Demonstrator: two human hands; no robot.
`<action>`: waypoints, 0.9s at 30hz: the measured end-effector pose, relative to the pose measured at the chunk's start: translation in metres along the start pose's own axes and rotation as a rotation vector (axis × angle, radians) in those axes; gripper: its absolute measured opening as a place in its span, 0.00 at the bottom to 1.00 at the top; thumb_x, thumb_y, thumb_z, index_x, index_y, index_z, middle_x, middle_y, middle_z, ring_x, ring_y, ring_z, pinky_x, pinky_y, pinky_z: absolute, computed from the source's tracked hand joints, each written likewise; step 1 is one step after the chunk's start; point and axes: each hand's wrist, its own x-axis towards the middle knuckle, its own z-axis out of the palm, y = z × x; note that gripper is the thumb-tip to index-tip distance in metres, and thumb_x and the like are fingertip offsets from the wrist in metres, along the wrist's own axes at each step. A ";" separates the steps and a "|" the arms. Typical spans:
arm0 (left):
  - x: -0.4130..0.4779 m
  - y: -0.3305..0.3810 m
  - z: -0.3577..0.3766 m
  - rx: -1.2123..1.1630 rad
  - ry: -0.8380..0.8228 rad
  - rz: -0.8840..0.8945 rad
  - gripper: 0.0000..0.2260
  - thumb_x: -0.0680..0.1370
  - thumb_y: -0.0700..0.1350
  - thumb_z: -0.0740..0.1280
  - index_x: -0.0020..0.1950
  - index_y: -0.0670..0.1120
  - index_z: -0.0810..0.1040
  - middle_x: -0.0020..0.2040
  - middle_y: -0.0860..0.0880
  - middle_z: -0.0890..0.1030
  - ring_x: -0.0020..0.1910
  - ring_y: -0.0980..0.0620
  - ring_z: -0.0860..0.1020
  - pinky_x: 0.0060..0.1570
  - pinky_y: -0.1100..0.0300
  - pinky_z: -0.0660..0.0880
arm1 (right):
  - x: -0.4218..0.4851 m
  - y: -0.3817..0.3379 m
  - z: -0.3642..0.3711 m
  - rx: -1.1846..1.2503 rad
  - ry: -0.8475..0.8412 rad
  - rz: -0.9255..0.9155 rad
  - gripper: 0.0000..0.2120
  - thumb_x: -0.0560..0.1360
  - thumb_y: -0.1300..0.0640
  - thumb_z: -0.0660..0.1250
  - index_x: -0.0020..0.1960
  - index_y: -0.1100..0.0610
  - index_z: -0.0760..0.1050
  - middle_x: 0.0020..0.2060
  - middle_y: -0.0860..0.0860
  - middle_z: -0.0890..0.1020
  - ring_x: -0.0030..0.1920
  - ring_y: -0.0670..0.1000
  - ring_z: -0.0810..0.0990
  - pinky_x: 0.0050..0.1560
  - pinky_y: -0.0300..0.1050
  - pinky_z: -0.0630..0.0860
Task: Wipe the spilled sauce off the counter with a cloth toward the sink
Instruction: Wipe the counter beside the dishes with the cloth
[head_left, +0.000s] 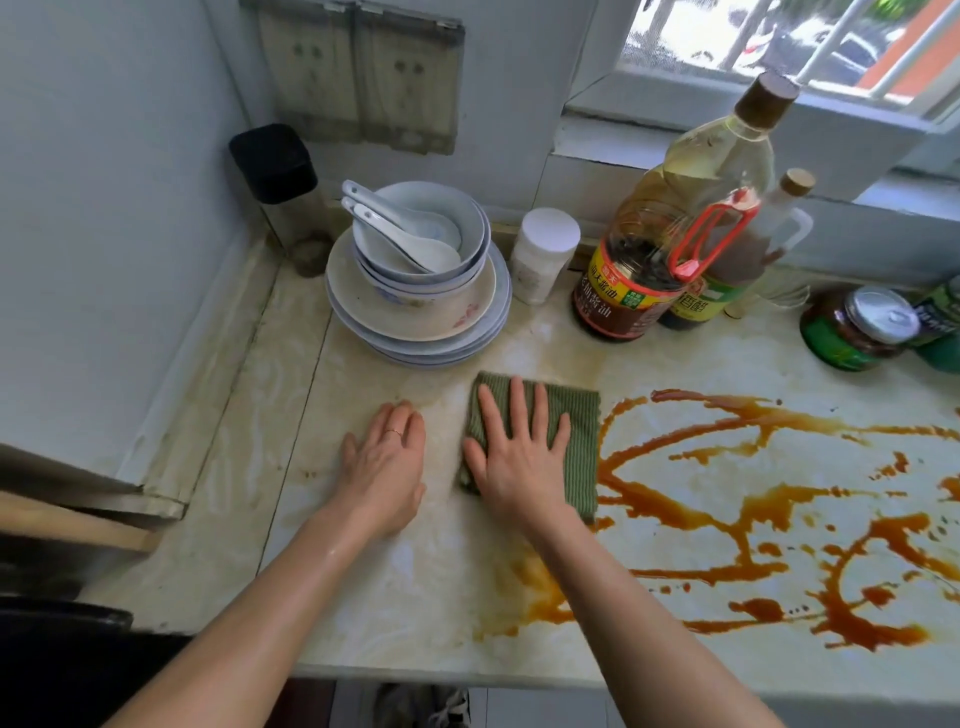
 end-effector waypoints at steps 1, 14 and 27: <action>-0.001 0.000 0.000 -0.002 0.000 0.000 0.33 0.77 0.48 0.64 0.76 0.44 0.49 0.77 0.48 0.45 0.77 0.47 0.45 0.71 0.41 0.55 | 0.015 -0.001 -0.006 0.032 0.001 0.038 0.32 0.78 0.36 0.40 0.79 0.45 0.38 0.78 0.53 0.37 0.76 0.60 0.33 0.72 0.69 0.37; -0.024 -0.019 -0.001 -0.144 0.055 0.008 0.36 0.74 0.30 0.51 0.78 0.49 0.43 0.79 0.52 0.45 0.77 0.53 0.47 0.75 0.48 0.51 | -0.042 0.017 0.005 -0.001 0.011 -0.122 0.28 0.78 0.40 0.39 0.77 0.38 0.40 0.79 0.47 0.42 0.77 0.52 0.37 0.75 0.61 0.39; -0.056 -0.021 0.015 -0.142 0.070 0.004 0.35 0.74 0.28 0.51 0.78 0.45 0.43 0.78 0.49 0.42 0.77 0.52 0.45 0.75 0.56 0.48 | -0.070 0.003 0.017 0.019 -0.018 -0.114 0.29 0.77 0.40 0.38 0.77 0.38 0.39 0.78 0.46 0.38 0.77 0.51 0.33 0.74 0.60 0.35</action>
